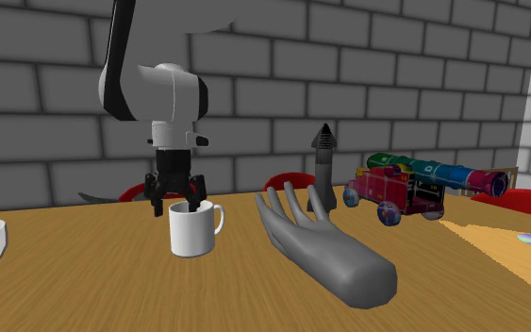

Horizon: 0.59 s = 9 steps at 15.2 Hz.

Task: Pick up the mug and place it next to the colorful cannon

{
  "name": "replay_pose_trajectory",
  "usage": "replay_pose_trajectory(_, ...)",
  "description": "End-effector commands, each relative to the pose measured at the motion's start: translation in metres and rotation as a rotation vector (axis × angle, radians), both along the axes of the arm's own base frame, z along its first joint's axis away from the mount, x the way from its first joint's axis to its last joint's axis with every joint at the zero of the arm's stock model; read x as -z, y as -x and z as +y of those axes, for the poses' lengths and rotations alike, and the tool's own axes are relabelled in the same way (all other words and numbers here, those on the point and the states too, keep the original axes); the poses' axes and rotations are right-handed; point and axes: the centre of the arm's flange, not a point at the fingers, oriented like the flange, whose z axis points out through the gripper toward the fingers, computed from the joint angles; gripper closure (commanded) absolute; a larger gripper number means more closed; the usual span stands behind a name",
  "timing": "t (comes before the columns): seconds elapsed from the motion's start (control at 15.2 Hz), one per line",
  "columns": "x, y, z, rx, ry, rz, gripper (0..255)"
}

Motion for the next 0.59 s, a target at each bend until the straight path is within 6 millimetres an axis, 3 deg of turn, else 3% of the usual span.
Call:
replay_pose_trajectory(0.0,0.0005,0.0002,0.0,0.0,0.0,0.0,0)
replay_pose_trajectory(0.2,0.0005,0.0001,0.0,0.0,0.0,0.0,0)
replay_pose_trajectory(0.26,0.0005,0.0001,0.0,0.0,0.0,0.0,255)
replay_pose_trajectory(0.53,0.0005,0.0001,0.0,0.0,0.0,0.0,255)
